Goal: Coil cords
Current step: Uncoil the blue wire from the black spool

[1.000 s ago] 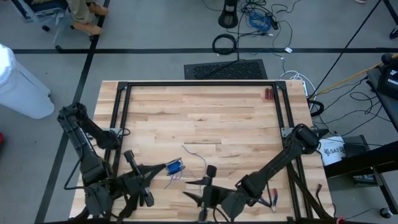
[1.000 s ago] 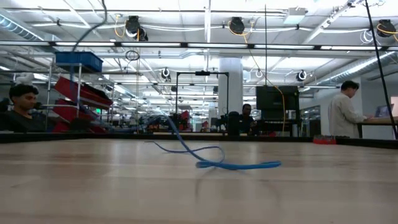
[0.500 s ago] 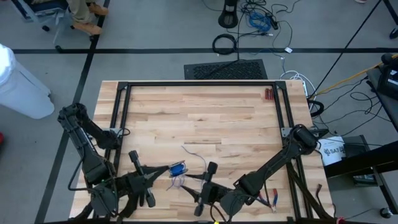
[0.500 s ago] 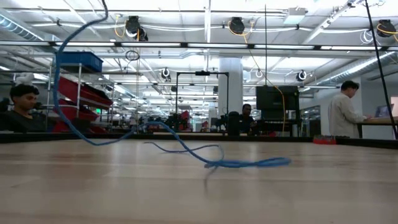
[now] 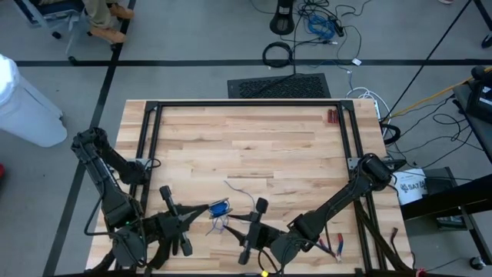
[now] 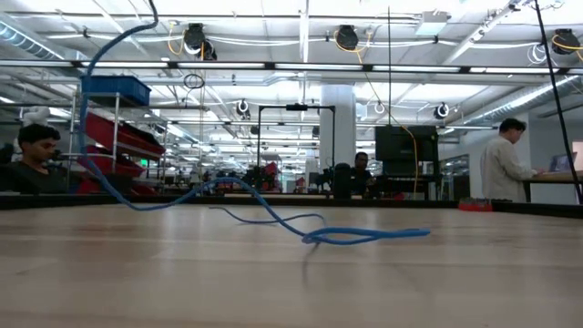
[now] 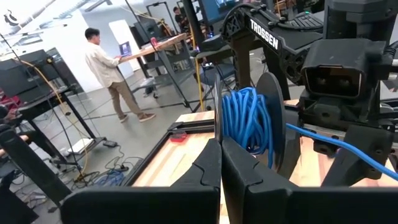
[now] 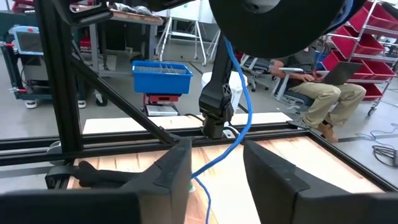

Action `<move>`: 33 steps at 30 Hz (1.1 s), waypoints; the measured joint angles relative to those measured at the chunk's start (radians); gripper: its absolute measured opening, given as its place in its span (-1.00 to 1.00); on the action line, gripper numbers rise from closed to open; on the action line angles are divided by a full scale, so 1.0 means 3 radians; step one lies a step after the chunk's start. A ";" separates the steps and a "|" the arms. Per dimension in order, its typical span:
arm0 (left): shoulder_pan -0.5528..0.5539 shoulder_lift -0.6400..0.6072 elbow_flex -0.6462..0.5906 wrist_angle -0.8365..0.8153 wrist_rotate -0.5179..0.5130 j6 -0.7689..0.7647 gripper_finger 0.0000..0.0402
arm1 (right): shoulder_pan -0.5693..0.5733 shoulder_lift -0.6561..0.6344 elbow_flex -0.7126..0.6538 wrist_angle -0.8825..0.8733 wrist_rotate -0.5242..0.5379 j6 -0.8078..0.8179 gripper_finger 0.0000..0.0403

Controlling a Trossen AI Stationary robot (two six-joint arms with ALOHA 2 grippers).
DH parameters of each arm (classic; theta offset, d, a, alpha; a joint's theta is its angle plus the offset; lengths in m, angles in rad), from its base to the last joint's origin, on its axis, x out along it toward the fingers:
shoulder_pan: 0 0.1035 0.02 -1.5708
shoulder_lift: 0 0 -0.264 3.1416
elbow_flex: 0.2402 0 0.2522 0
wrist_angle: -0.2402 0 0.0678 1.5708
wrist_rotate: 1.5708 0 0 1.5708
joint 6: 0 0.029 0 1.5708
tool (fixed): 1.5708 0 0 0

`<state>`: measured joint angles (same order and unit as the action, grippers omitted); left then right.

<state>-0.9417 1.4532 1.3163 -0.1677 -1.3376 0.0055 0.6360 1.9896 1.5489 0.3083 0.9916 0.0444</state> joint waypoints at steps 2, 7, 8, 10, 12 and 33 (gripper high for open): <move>0.0000 0.0000 0.0000 0.0001 0.0000 0.0000 -1.00 | -0.0001 0.0000 0.0000 -0.0003 -0.0007 0.0000 -0.47; 0.0000 0.0000 0.0000 0.0001 0.0017 -0.0001 -1.00 | -0.0010 0.0000 0.0000 -0.0091 -0.0010 0.0119 -0.65; 0.0000 0.0000 0.0000 0.0001 0.0026 -0.0001 -1.00 | -0.0015 0.0000 -0.0001 -0.0119 -0.0009 0.0140 -0.68; 0.0000 0.0000 -0.0001 0.0001 0.0039 -0.0002 -1.00 | -0.0021 0.0000 0.0000 -0.0187 -0.0026 0.0193 -0.75; 0.0000 0.0000 0.0000 0.0000 0.0043 -0.0001 -1.00 | -0.0035 0.0000 0.0000 -0.0232 -0.0105 0.0226 -0.82; 0.0137 0.0000 -0.0001 -0.0691 0.0045 -0.0527 -1.00 | 0.0152 -0.0005 -0.0001 0.0605 -0.0435 -0.0285 -1.00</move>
<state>-0.9005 1.4532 1.3159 -0.3750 -1.3243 -0.1527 0.6815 1.9881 1.5486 0.4899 0.8612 -0.0409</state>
